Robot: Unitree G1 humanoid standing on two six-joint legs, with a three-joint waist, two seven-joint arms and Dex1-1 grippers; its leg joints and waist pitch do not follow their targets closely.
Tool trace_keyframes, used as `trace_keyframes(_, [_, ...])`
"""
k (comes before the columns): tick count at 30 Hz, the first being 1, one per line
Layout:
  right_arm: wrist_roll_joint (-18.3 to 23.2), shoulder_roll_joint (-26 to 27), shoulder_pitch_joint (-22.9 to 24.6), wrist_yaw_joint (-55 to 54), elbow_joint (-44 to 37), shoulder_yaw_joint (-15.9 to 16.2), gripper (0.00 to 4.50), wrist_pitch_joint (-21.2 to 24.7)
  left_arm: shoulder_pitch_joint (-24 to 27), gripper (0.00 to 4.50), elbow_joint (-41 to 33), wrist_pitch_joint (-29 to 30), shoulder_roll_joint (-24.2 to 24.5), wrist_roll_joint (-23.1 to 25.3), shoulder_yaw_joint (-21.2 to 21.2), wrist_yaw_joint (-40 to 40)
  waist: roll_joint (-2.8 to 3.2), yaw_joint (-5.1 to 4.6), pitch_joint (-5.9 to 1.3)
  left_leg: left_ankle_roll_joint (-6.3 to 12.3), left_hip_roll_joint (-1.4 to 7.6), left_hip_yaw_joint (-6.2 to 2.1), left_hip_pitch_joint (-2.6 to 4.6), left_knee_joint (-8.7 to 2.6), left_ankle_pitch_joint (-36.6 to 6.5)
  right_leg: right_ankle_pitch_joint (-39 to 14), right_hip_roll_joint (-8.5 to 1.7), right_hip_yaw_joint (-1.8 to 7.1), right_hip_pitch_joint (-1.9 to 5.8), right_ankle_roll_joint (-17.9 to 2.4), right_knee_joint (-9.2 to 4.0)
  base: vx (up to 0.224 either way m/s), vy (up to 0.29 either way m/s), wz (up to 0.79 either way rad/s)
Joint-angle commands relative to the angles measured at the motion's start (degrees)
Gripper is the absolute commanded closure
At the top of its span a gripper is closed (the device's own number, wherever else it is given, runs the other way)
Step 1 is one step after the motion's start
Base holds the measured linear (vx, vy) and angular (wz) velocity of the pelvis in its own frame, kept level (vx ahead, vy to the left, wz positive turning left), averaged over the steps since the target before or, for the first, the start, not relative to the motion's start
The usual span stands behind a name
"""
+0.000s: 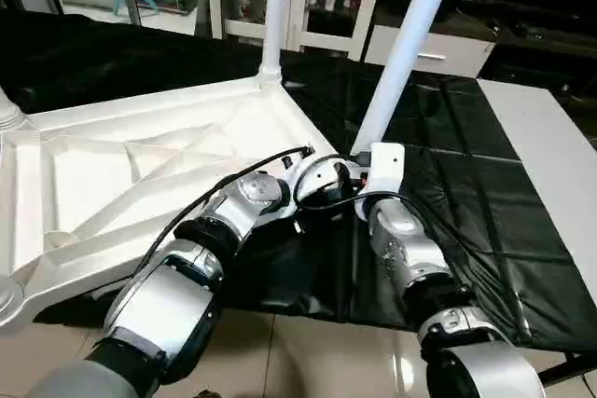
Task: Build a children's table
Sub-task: Rotate leg to tighten
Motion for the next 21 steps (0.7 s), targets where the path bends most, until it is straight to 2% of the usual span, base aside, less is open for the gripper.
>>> trace_keyframes(1, [0.56,-0.78,1.61,5.87,-4.79,3.25,1.14,-0.02,0.16,4.5,0.21,-0.65,1.31,1.77,-1.14,-1.84,0.42,0.49,-4.02,1.3,2.09,-1.17,0.5,-4.42,-16.35,-13.53,-3.49,2.37,2.59,-10.72,-3.89,0.0,0.0,0.0])
trace_keyframes(2, [0.92,-2.02,2.58,7.83,-6.81,3.72,1.14,0.7,0.62,4.5,-0.22,-1.71,1.82,1.83,-1.54,-3.89,0.42,0.49,-4.02,1.3,2.09,-1.17,0.5,-4.42,-16.35,-13.53,-3.49,2.37,2.59,-10.72,-3.89,0.0,0.0,0.0])
trace_keyframes(4, [0.94,-3.8,3.8,10.12,-9.12,4.15,0.84,1.37,1.17,4.5,-0.74,-2.4,2.4,1.91,-2.07,-6.4,0.19,0.54,-4.16,2.35,2.14,-1.06,0.34,-4.23,-14.08,-10.84,-3.46,2.42,2.72,-11.22,-3.48,0.0,0.0,0.0])
trace_keyframes(5, [0.37,-5.3,4.7,11.8,-10.7,4.93,0.84,1.23,1.47,4.5,-1.02,-2.81,2.83,2.11,-2.51,-7.63,0.29,0.64,-4.16,2.49,2.19,-1.02,0.45,-4.16,-13.39,-10.27,-3.48,2.4,2.64,-11.65,-3.36,0.0,0.0,0.0])
trace_keyframes(6, [0.46,-9.73,7.93,17.84,-16.24,6.17,0.84,2.52,2.71,4.5,-2.07,-4.68,4.31,1.97,-3.61,-13.61,0.06,0.84,-4.06,2.88,2.11,-0.98,0.45,-4.11,-13.15,-10.26,-3.37,2.33,2.78,-11.55,-3.56,0.0,0.0,0.0])
trace_keyframes(7, [0.52,-10.5,8.51,18.94,-17.23,6.36,0.84,2.78,2.94,4.5,-2.26,-5.04,4.58,1.93,-3.79,-14.72,0.11,1.41,-3.96,3.62,2.26,-0.88,0.55,-4.01,-12.63,-9.48,-3.37,2.46,2.83,-11.27,-3.52,0.0,0.0,0.0])
trace_keyframes(8, [1.0,-11.86,9.73,21.42,-19.29,6.47,0.84,3.63,3.41,4.5,-2.69,-5.64,5.15,1.84,-4.12,-16.85,0.47,1.48,-3.94,3.66,2.31,-0.89,0.61,-4.02,-12.4,-8.95,-3.39,2.54,2.69,-11.57,-3.33,0.0,0.0,0.0])
trace_keyframes(9, [1.57,-15.92,12.49,27.28,-23.43,7.58,0.84,4.59,4.4,4.5,-3.77,-7.43,6.77,1.9,-5.14,-21.35,0.57,1.67,-3.92,3.48,2.3,-0.84,0.75,-4.13,-13.62,-9.53,-3.29,2.49,2.62,-12.11,-3.41,0.0,0.0,0.0])
trace_keyframes(10, [1.68,-16.87,13.13,28.64,-24.4,7.85,0.84,4.81,4.61,4.5,-4.02,-7.83,7.14,1.93,-5.36,-22.33,0.31,1.92,-3.9,3.62,2.34,-0.92,0.65,-4.13,-13.92,-9.66,-3.28,2.43,2.96,-11.68,-3.55,0.0,0.0,0.0])
trace_keyframes(11, [2.64,-19.17,14.62,32.05,-26.79,8.41,0.84,6.07,5.17,4.5,-4.79,-8.97,8.04,1.76,-5.78,-24.95,1.09,1.97,-3.75,3.38,2.46,-0.88,0.95,-4.28,-15.01,-10.09,-3.38,2.58,2.51,-12.18,-3.53,0.0,0.0,0.0])
trace_keyframes(12, [4.31,-22.7,16.91,37.43,-30.6,9.35,0.84,8.04,6.06,4.5,-6.16,-10.36,9.33,1.17,-6.19,-29.13,0.87,2.3,-3.74,3.42,2.61,-0.98,1.1,-4.28,-16.23,-10.58,-3.3,2.55,2.86,-12.05,-3.75,0.0,0.0,0.0])
trace_keyframes(14, [6.1,-26.0,18.9,42.72,-33.87,10.6,0.84,10.02,6.94,4.5,-7.87,-10.3,10.36,0.21,-6.47,-33.35,0.76,2.58,-3.55,2.77,2.68,-0.97,1.12,-4.55,-18.3,-13.09,-3.44,2.58,2.8,-12.03,-4.01,0.0,0.0,0.0])
trace_keyframes(15, [6.84,-27.25,19.63,44.91,-35.01,11.2,0.84,10.79,7.3,4.5,-8.73,-10.15,10.82,-0.04,-6.76,-34.94,0.77,2.57,-3.43,2.02,2.74,-1.01,1.13,-4.61,-19.7,-15.55,-3.6,2.63,2.46,-11.74,-4.17,0.0,0.0,0.0])
trace_keyframes(16, [7.62,-28.1,20.05,46.57,-35.74,11.65,0.84,11.77,7.58,4.5,-9.48,-10.05,11.24,-0.18,-7.09,-36.25,1.26,2.61,-3.44,1.56,2.67,-1.11,1.18,-4.71,-20.53,-16.78,-3.57,2.58,2.5,-11.53,-4.27,0.0,0.0,0.0])
trace_keyframes(17, [8.14,-28.66,20.38,47.54,-36.44,11.89,0.84,12.58,7.82,4.5,-10.13,-9.98,11.53,-0.23,-7.21,-37.14,0.89,2.59,-3.39,1.11,2.79,-1.16,1.33,-4.72,-21.67,-18.46,-3.63,2.61,2.42,-11.04,-4.51,0.0,0.0,0.0])
trace_keyframes(19, [8.72,-29.08,20.46,49.59,-37.07,12.46,0.84,13.93,8.3,4.5,-11.71,-9.15,12.11,-0.62,-7.5,-39.81,0.9,2.52,-3.26,0.69,2.75,-1.25,1.24,-4.82,-22.35,-20.29,-3.72,2.59,2.27,-10.72,-4.62,0.0,0.0,0.0])
trace_keyframes(20, [8.5,-28.96,20.23,50.14,-36.92,12.85,0.84,14.33,8.44,4.5,-12.33,-8.85,12.13,-0.95,-7.36,-40.29,1.03,2.49,-3.23,-0.15,2.84,-1.39,1.55,-4.83,-23.58,-23.06,-3.89,2.6,2.0,-10.18,-4.9,0.0,0.0,0.0])
trace_keyframes(21, [7.46,-28.67,19.71,50.1,-36.36,13.57,0.84,14.52,8.54,4.5,-12.92,-8.52,11.96,-1.36,-7.03,-40.54,1.03,2.49,-3.17,-0.5,2.79,-1.41,1.56,-4.88,-23.86,-23.83,-3.85,2.6,1.91,-10.09,-5.02,0.0,0.0,0.0])
